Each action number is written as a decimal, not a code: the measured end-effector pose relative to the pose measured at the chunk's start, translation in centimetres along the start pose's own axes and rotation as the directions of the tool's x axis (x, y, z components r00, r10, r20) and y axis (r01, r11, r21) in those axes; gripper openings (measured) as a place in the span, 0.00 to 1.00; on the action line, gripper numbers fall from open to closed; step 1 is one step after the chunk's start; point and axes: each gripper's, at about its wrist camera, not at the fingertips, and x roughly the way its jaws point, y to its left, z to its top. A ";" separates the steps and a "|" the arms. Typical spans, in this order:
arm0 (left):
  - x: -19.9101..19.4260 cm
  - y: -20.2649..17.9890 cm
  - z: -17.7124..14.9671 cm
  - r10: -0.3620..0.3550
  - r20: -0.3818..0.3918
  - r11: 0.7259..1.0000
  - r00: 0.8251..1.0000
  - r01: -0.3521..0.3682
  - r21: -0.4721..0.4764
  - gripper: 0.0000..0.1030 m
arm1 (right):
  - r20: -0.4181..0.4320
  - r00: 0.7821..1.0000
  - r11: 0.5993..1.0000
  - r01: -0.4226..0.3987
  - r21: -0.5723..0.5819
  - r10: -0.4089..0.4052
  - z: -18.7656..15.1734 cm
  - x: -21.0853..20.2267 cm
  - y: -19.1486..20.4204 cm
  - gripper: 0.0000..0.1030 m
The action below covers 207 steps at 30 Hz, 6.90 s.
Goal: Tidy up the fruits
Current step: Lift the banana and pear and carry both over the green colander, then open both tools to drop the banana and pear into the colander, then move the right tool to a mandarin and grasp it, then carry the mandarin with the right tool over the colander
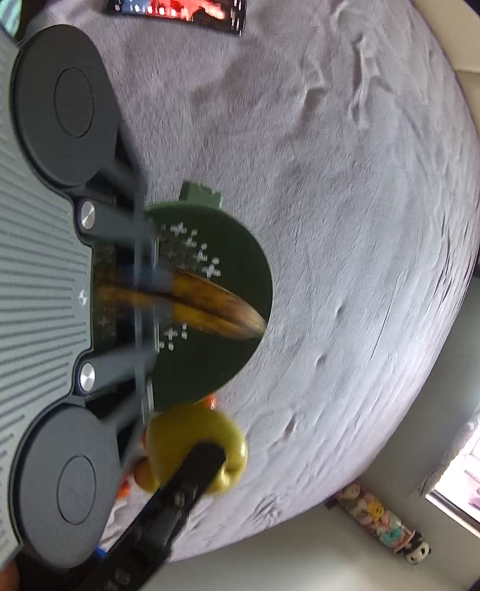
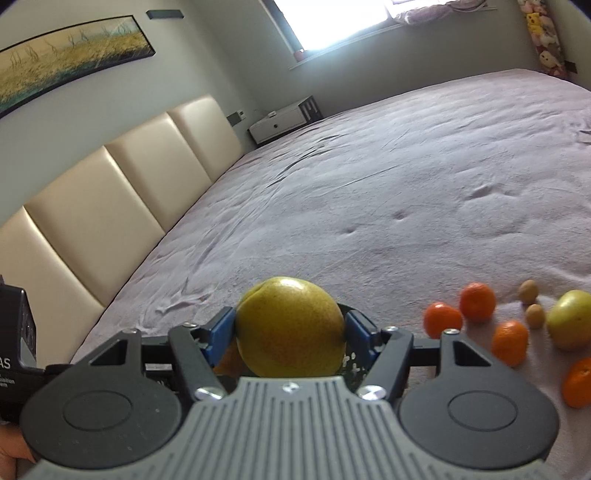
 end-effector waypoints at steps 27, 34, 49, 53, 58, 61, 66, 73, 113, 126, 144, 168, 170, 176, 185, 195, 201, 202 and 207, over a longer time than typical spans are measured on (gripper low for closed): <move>2.4 3.9 0.5 0.032 -0.024 0.991 0.999 -0.035 -0.129 0.07 | -0.246 0.955 0.948 0.087 -0.307 -0.167 -3.4 7.9 2.5 0.61; 2.5 4.0 0.5 0.046 -0.025 0.990 0.999 -0.049 -0.132 0.11 | -0.229 0.931 0.834 0.122 -0.537 -0.284 -4.8 10.7 4.3 0.61; 3.5 4.1 0.5 0.050 -0.058 0.989 0.997 -0.058 -0.138 0.19 | -0.280 0.904 0.812 0.115 -0.572 -0.324 -5.4 13.9 3.5 0.62; 3.2 3.8 0.5 0.041 -0.055 0.990 0.998 -0.048 -0.133 0.22 | -0.274 0.907 0.822 0.122 -0.556 -0.320 -5.4 13.2 3.4 0.63; 2.6 3.2 0.6 0.034 -0.042 0.992 0.999 -0.039 -0.124 0.23 | -0.242 0.921 0.829 0.133 -0.543 -0.306 -4.9 11.7 3.8 0.70; 2.1 2.6 0.4 0.028 -0.035 0.993 0.999 -0.032 -0.112 0.23 | -0.230 0.927 0.843 0.141 -0.519 -0.296 -4.5 10.6 3.8 0.72; 1.6 1.4 0.2 0.018 -0.029 0.996 0.999 -0.021 -0.087 0.24 | -0.200 0.935 0.858 0.165 -0.486 -0.293 -4.2 8.2 3.5 0.74; 0.7 -0.6 -0.3 -0.001 -0.012 1.000 1.000 0.000 -0.028 0.24 | -0.139 0.940 0.857 0.216 -0.468 -0.313 -3.3 5.0 3.0 0.77; 5.2 -13.8 -8.4 -0.164 -0.054 0.901 0.985 0.172 0.398 0.27 | -0.180 0.839 0.857 0.513 -0.056 -0.514 -6.1 -7.2 -13.3 0.79; 8.5 -16.2 -9.8 -0.203 0.003 0.873 0.979 0.180 0.453 0.27 | -0.133 0.866 0.865 0.494 0.091 -0.481 -5.5 -6.9 -17.0 0.55; 13.2 -17.2 -8.1 -0.190 0.063 0.878 0.980 0.141 0.458 0.41 | -0.155 0.875 0.857 0.482 0.181 -0.459 -5.6 -4.4 -19.5 0.54; 16.9 -18.9 -7.5 -0.089 0.070 0.823 0.994 0.034 0.567 0.47 | -0.186 0.858 0.833 0.511 0.212 -0.478 -5.9 -2.7 -20.4 0.49; 17.0 -19.0 -7.7 -0.072 0.070 0.808 0.995 0.017 0.589 0.45 | -0.186 0.857 0.833 0.513 0.209 -0.481 -5.9 -2.7 -20.4 0.49; 16.7 -19.2 -7.9 -0.066 0.080 0.795 0.995 0.004 0.607 0.44 | -0.190 0.848 0.825 0.528 0.201 -0.496 -5.9 -2.8 -20.3 0.43; 15.6 -19.7 -7.8 -0.042 0.092 0.793 0.995 -0.023 0.609 0.42 | -0.191 0.861 0.839 0.504 0.205 -0.470 -5.5 -3.1 -19.5 0.41; 12.9 -19.3 -7.5 -0.034 0.093 0.808 0.995 -0.028 0.588 0.37 | -0.194 0.874 0.850 0.481 0.215 -0.445 -5.5 -3.4 -18.6 0.40; 10.6 -19.0 -7.6 -0.029 0.126 0.815 0.992 -0.049 0.578 0.36 | -0.166 0.889 0.857 0.456 0.241 -0.427 -4.9 -4.3 -17.8 0.40; 10.3 -18.9 -7.6 -0.031 0.129 0.818 0.991 -0.049 0.574 0.36 | -0.158 0.894 0.861 0.446 0.244 -0.419 -4.8 -4.5 -17.6 0.40; 8.4 -18.4 -7.5 -0.039 0.145 0.830 0.989 -0.048 0.555 0.36 | -0.128 0.912 0.881 0.409 0.236 -0.390 -4.2 -5.0 -16.1 0.40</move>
